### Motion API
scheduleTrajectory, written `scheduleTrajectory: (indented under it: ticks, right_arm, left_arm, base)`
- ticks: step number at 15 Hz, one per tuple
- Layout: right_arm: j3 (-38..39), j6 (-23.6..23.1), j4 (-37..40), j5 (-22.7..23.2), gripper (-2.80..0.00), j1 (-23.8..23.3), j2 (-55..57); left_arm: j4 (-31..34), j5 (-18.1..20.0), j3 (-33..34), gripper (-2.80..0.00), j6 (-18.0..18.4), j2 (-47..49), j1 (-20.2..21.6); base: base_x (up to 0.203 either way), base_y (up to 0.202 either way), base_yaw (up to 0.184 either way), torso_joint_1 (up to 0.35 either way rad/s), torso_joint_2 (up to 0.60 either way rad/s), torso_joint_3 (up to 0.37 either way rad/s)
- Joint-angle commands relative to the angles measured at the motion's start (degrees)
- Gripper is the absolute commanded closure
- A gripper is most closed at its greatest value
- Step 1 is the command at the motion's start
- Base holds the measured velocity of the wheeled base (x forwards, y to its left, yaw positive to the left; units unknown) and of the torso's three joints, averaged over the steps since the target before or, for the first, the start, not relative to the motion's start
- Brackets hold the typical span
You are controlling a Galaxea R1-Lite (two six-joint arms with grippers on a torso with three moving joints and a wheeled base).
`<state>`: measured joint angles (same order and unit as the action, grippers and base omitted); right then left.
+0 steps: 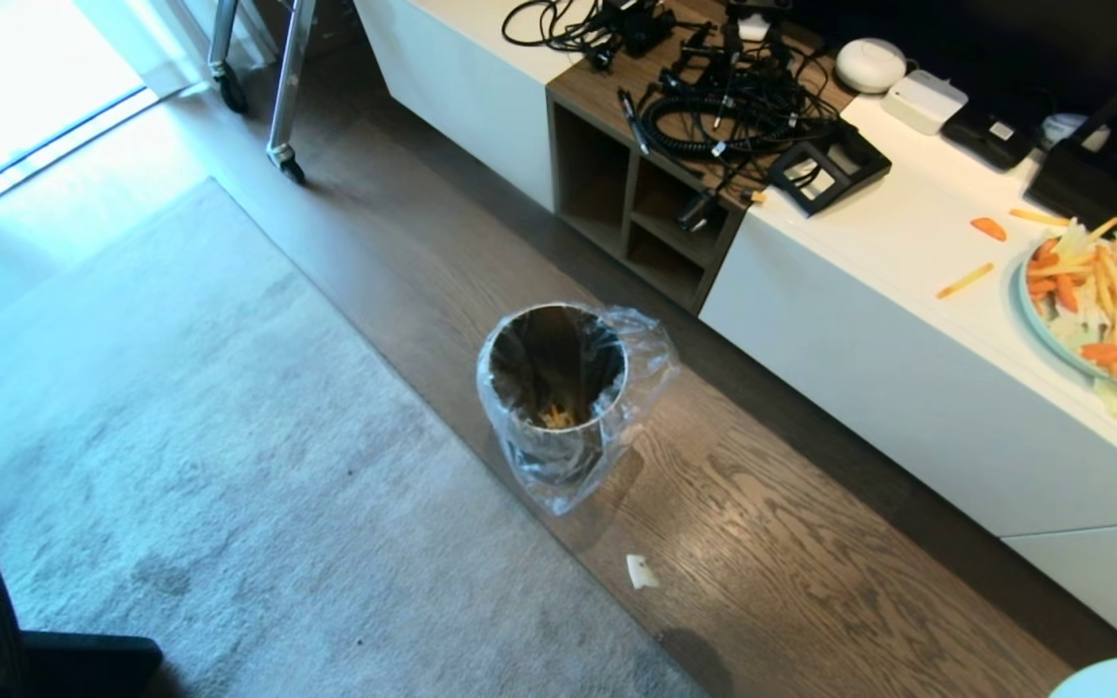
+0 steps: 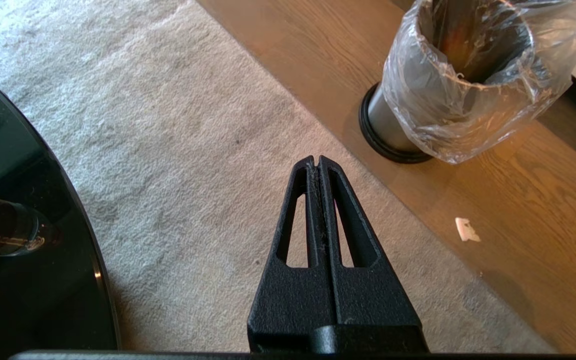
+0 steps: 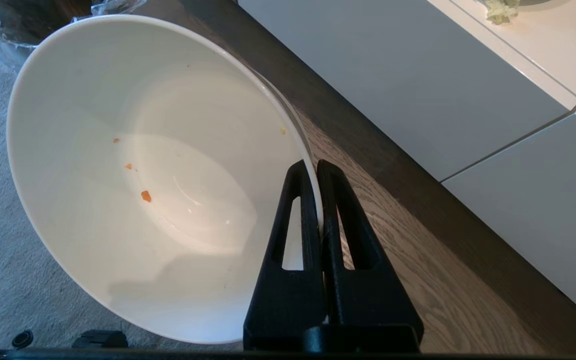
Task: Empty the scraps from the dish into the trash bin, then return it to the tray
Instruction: Put the bowl back to the table
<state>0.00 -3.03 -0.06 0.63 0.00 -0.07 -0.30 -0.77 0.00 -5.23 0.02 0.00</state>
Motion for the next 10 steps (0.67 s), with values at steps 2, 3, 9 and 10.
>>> scheduleTrajectory:
  ticks: [2,3,9,10]
  right_arm:
    - [0.0,0.0,0.0,0.1,0.00,0.0,0.1]
    - [0.0,0.0,0.0,0.0,0.00,0.0,0.1]
    - [0.0,0.0,0.0,0.0,0.00,0.0,0.1]
    - [0.0,0.0,0.0,0.0,0.00,0.0,0.1]
  left_arm:
    - [0.0,0.0,0.0,0.00,0.0,0.0,0.0]
    - [0.0,0.0,0.0,0.00,0.0,0.0,0.0]
    - [0.0,0.0,0.0,0.00,0.0,0.0,0.0]
    - [0.0,0.0,0.0,0.00,-0.1,0.0,0.0]
  base:
    - [0.000,0.000,0.000,0.000,0.00,0.205]
    - [0.000,0.000,0.000,0.004,0.00,0.203]
    - [0.000,0.000,0.000,-0.002,0.00,0.205]
    - [0.000,0.000,0.000,0.006,0.00,0.200]
